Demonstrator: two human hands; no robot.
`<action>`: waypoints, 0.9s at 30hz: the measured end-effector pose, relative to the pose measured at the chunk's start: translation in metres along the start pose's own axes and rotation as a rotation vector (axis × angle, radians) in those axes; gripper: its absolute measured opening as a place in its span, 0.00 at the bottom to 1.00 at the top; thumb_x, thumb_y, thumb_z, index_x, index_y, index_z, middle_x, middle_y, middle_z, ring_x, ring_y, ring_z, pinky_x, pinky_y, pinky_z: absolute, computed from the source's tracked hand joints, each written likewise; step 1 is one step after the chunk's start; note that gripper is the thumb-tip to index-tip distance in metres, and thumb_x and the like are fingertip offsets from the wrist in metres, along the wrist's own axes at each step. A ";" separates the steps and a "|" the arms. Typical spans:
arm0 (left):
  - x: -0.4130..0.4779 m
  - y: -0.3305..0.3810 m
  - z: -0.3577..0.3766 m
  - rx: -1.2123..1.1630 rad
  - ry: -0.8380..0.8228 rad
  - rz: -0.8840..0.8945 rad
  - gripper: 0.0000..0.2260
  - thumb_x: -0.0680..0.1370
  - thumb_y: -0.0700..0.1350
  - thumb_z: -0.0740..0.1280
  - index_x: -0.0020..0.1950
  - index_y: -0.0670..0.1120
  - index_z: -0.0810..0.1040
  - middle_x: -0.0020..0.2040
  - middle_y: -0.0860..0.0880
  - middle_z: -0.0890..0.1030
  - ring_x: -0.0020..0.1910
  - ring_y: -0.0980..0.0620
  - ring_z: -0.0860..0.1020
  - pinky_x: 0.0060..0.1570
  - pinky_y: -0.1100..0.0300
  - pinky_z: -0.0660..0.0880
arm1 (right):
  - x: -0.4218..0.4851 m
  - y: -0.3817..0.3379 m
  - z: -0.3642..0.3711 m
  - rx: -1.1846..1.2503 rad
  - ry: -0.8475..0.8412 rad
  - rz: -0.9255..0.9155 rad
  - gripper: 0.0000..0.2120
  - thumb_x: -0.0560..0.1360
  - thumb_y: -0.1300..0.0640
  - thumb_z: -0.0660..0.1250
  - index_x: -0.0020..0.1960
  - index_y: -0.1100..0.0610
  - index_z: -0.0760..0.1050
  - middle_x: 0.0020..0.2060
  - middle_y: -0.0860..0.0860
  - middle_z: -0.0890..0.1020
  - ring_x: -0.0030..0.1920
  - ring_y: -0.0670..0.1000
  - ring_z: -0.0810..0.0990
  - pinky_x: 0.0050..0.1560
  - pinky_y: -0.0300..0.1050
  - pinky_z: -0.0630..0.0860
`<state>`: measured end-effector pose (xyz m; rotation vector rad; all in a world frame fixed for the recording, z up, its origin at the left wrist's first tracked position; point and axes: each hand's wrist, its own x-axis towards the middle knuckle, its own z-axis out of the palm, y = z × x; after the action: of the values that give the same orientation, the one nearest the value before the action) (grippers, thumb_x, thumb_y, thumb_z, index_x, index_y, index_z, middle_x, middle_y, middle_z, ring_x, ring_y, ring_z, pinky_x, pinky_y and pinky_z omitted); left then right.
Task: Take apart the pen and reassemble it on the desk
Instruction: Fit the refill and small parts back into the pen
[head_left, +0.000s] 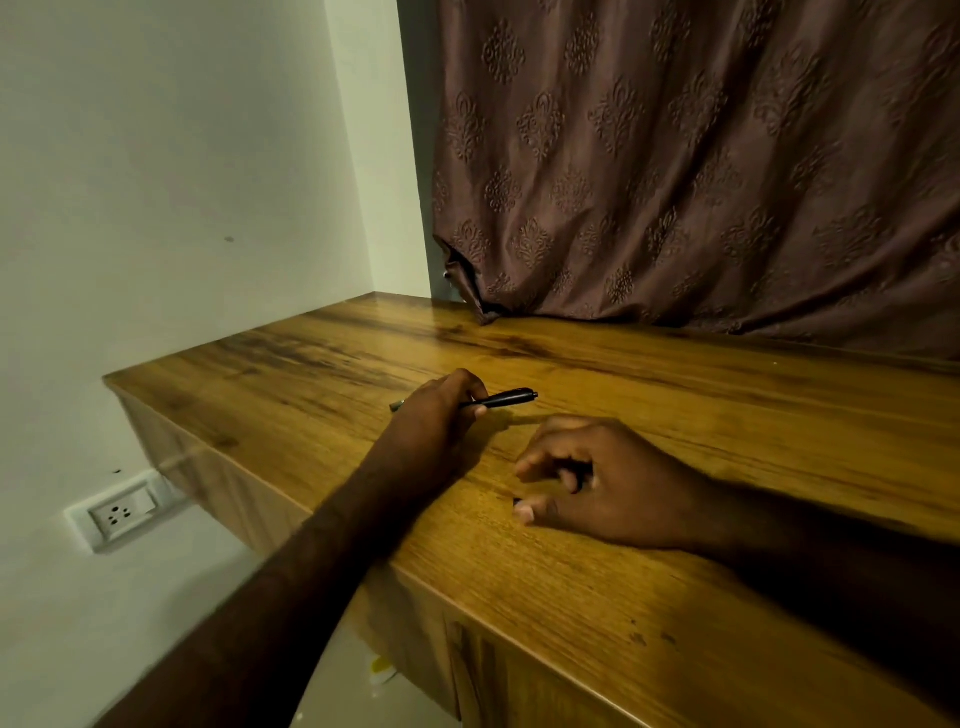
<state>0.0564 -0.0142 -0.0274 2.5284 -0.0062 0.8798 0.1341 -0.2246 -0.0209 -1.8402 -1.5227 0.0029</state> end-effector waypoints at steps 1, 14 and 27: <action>0.000 0.000 0.000 0.010 -0.002 -0.003 0.04 0.79 0.44 0.65 0.52 0.50 0.73 0.44 0.49 0.79 0.41 0.52 0.76 0.38 0.56 0.72 | -0.001 -0.003 0.002 -0.025 -0.069 -0.027 0.14 0.68 0.40 0.73 0.49 0.45 0.81 0.44 0.41 0.78 0.39 0.43 0.76 0.35 0.37 0.74; 0.002 -0.006 0.003 -0.011 0.066 0.001 0.16 0.74 0.63 0.55 0.50 0.54 0.71 0.41 0.53 0.79 0.39 0.57 0.76 0.36 0.56 0.73 | 0.014 0.039 -0.024 -0.140 0.238 0.212 0.02 0.72 0.57 0.72 0.41 0.52 0.82 0.39 0.45 0.83 0.41 0.42 0.80 0.42 0.40 0.73; 0.001 -0.004 0.003 0.011 0.087 -0.008 0.19 0.73 0.63 0.54 0.51 0.50 0.72 0.39 0.54 0.77 0.36 0.60 0.73 0.31 0.66 0.65 | 0.041 0.066 -0.027 -0.340 0.180 0.221 0.06 0.75 0.59 0.68 0.47 0.55 0.83 0.45 0.50 0.82 0.48 0.50 0.80 0.49 0.43 0.74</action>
<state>0.0595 -0.0115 -0.0307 2.4962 0.0359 0.9880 0.2140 -0.2057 -0.0182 -2.2031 -1.2455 -0.3266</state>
